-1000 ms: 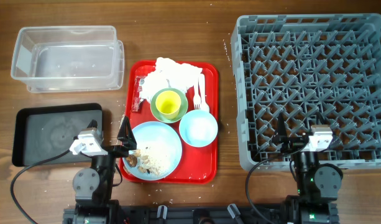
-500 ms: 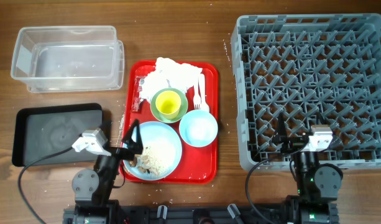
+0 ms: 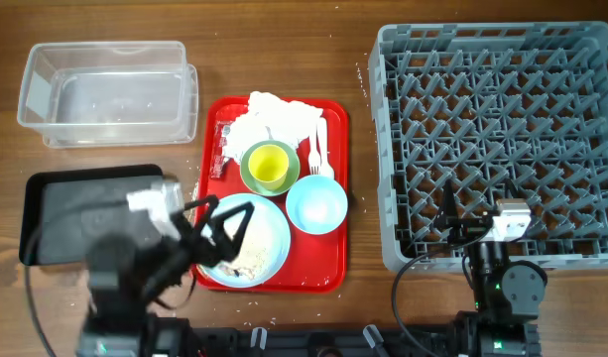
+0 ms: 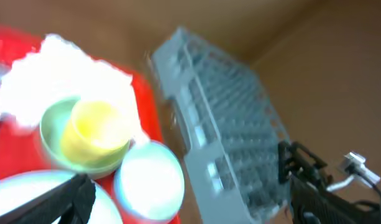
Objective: Sort waste into correct bins and load items into the dishwasher rack
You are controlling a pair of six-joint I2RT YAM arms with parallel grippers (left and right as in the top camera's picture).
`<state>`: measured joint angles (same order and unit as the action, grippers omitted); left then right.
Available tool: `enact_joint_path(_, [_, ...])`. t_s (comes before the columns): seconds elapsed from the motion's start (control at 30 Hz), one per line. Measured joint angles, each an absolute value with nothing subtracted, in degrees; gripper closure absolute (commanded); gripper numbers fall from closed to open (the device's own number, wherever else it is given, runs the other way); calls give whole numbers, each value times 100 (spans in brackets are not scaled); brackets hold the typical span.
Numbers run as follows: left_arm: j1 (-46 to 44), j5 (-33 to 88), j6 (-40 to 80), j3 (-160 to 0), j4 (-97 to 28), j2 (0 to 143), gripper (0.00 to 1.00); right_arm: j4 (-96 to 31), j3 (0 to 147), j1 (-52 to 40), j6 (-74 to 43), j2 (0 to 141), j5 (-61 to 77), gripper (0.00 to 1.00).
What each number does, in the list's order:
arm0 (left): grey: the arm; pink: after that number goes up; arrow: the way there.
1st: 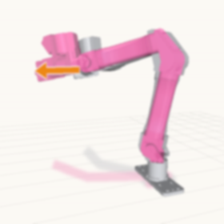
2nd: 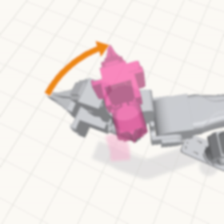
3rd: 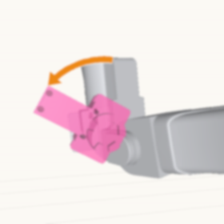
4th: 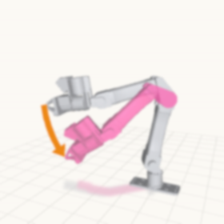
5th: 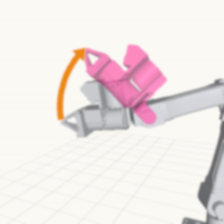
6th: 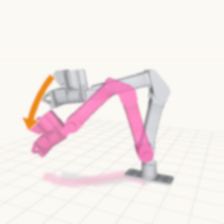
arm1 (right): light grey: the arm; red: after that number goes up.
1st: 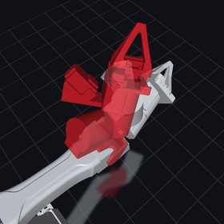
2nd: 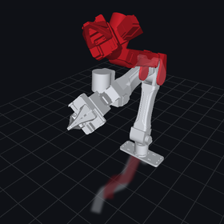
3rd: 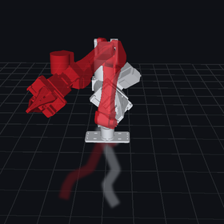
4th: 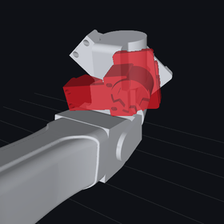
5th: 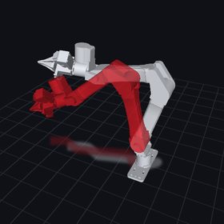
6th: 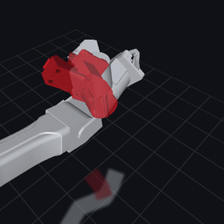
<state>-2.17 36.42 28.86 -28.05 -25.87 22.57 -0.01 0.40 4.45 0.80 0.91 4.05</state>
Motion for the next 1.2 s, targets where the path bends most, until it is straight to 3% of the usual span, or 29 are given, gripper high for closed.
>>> enact_joint_path(0.13, [-307, 3489, 1890, -5133, -4674, 4770, 0, -3, 38, 445, 80, 113, 401, 0])
enact_joint_path(0.33, [-578, 3623, 1673, -6051, -4989, 6726, 0, -3, 38, 445, 80, 117, 401, 0])
enact_joint_path(0.4, [-797, 3124, 1925, -6053, -5135, 7059, 0, -1, 38, 445, 80, 117, 401, 0])
enact_joint_path(0.6, [-1944, 491, 3675, -6053, -5920, 7168, 0, -1, 38, 445, 80, 117, 401, 0])
enact_joint_path(0.73, [-2569, -497, 4724, -6053, -5782, 7168, 0, -1, 38, 445, 80, 117, 401, 0])
enact_joint_path(0.97, [-2749, -982, 5290, -6049, -4849, 7168, 0, -3, 38, 445, 80, 117, 401, 0])
enact_joint_path(1.07, [-2749, -1144, 5352, -6049, -4681, 7168, 27, -1, 38, 445, 80, 117, 401, 0])
enact_joint_path(1.2, [-2749, -1142, 4873, -6049, -4265, 7170, 14, -1, 38, 445, 80, 117, 401, 0])
